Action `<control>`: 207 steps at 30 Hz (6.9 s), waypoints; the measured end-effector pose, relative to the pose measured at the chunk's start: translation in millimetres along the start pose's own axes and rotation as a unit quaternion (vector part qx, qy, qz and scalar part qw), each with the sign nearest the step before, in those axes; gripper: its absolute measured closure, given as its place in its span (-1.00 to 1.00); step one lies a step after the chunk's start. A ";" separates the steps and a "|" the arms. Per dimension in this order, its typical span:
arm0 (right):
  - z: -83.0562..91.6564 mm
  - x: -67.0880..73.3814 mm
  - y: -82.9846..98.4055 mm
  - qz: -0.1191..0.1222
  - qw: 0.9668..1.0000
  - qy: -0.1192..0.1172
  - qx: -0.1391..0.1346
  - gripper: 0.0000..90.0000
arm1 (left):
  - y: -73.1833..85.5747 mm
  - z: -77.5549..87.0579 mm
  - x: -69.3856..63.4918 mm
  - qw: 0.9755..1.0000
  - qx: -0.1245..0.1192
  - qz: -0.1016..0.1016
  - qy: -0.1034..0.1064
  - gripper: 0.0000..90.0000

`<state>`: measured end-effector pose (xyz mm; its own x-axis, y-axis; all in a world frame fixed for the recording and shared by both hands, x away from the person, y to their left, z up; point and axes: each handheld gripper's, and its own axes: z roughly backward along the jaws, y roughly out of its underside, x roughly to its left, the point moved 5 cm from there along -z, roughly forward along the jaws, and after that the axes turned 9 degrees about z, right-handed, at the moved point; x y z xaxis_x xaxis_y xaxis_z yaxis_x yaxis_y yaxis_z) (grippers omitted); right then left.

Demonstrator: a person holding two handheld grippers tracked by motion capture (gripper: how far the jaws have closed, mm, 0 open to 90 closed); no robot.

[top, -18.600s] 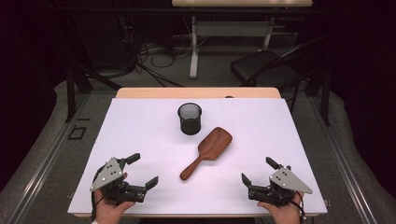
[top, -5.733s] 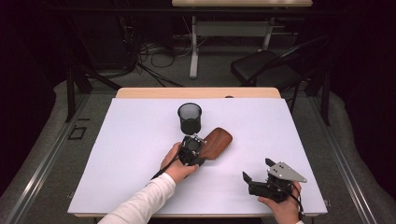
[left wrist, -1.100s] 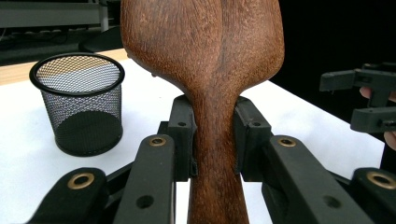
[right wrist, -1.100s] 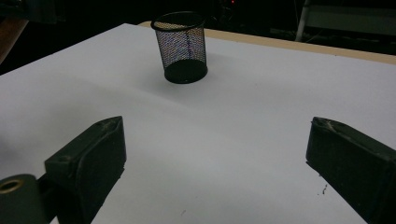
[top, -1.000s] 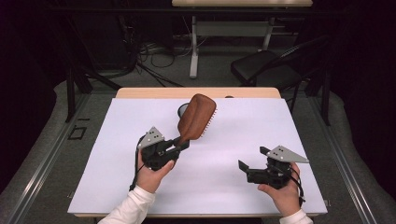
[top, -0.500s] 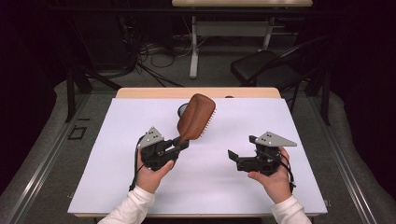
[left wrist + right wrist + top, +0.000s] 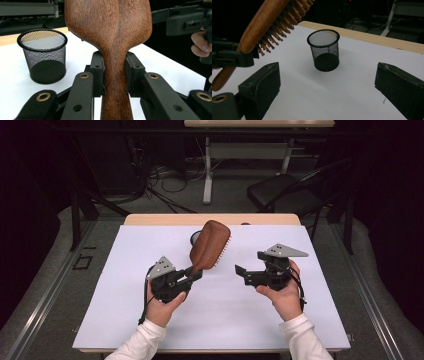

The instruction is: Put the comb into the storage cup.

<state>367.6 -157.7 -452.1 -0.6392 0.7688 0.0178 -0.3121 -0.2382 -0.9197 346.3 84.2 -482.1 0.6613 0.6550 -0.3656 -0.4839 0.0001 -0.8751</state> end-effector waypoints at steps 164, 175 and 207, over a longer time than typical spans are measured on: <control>-28.4 -3.3 19.8 -0.299 0.929 -0.216 0.022 -0.04 | 45.2 -34.3 -36.0 0.995 0.061 -0.061 0.055 0.60; -29.2 -5.0 22.5 -0.313 0.923 -0.225 0.022 0.00 | 46.5 -35.5 -35.0 0.994 0.064 -0.062 0.056 0.60; -30.6 -6.0 28.0 -0.328 0.917 -0.223 0.033 0.09 | 52.7 -41.2 -31.6 0.994 0.071 -0.058 0.056 0.59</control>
<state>384.2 -150.8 -489.9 -0.5172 0.4441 0.7316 -0.7652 0.1429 -0.6277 323.6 32.4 -529.7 0.7728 0.5566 -0.3050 -0.4715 0.1818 -0.8629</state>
